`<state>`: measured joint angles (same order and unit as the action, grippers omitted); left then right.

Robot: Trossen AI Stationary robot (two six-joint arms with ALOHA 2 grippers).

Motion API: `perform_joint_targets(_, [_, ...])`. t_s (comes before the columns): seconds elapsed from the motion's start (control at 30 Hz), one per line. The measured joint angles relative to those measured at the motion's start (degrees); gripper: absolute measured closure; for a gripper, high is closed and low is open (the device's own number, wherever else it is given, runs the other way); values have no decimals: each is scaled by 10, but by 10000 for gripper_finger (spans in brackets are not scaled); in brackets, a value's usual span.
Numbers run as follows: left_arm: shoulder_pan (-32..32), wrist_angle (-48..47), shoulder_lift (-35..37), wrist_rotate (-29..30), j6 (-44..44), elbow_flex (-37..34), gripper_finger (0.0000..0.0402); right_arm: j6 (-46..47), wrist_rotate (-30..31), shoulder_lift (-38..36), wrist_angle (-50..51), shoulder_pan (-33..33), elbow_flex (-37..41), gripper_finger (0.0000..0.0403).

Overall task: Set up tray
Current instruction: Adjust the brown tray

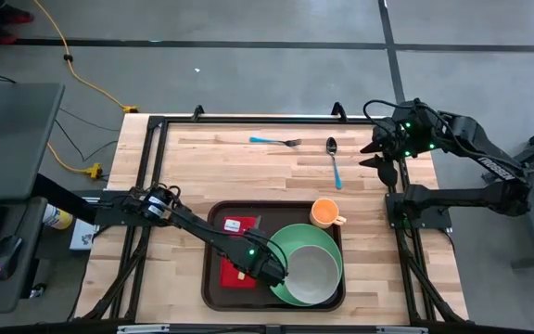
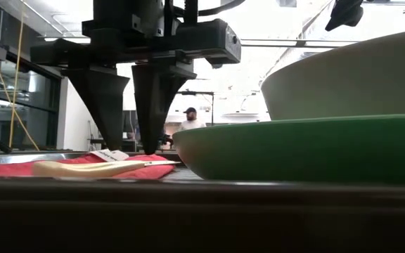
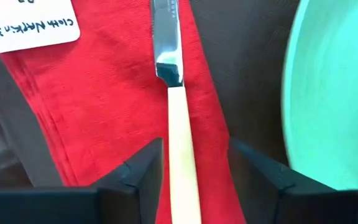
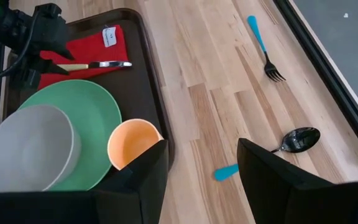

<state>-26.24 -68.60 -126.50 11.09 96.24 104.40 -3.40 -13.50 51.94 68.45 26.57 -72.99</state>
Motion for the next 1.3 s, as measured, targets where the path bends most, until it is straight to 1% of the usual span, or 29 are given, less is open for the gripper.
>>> perform_joint_targets(0.13, [0,-13,0,11,0,7,198,0,0,0,0,0,0,233])
perform_joint_targets(0.27, [5,-87,-1,29,-1,47,216,0,-4,0,3,0,0,233])
perform_joint_targets(0.4, [17,-210,0,51,-2,103,237,0,-4,0,12,0,0,233])
perform_joint_targets(0.47, [24,-213,3,75,-14,112,252,0,-4,-2,12,0,0,233])
perform_joint_targets(0.5, [27,-210,7,92,-22,110,263,0,-4,-3,12,0,0,233])
perform_joint_targets(0.57, [36,-213,14,104,-42,109,292,0,-4,-6,12,0,0,233])
perform_joint_targets(0.63, [47,-213,17,112,-76,111,333,0,-3,-9,12,0,0,233])
perform_joint_targets(0.67, [52,-214,17,119,-98,111,360,0,-3,-11,12,0,0,233])
perform_joint_targets(0.7, [58,-213,17,125,-121,110,379,0,-3,-13,12,0,0,233])
perform_joint_targets(0.73, [64,-213,18,136,-143,110,386,0,-2,-15,12,0,0,233])
perform_joint_targets(0.77, [71,-208,21,147,-172,110,385,0,0,-15,12,0,0,233])
perform_joint_targets(0.83, [92,-204,30,149,-241,110,382,0,0,-18,12,0,0,233])
perform_joint_targets(0.93, [135,-184,42,156,-366,110,391,0,0,-18,12,0,0,233])
perform_joint_targets(1.0, [170,-177,50,162,-467,110,391,0,0,-17,11,0,0,233])
perform_joint_targets(1.07, [214,-157,63,156,-592,110,390,0,0,-17,7,0,0,233])
perform_joint_targets(1.17, [290,-114,82,115,-798,110,393,0,0,-17,7,0,0,233])
perform_joint_targets(1.3, [392,-44,93,26,-1039,110,387,0,0,-17,1,0,0,233])
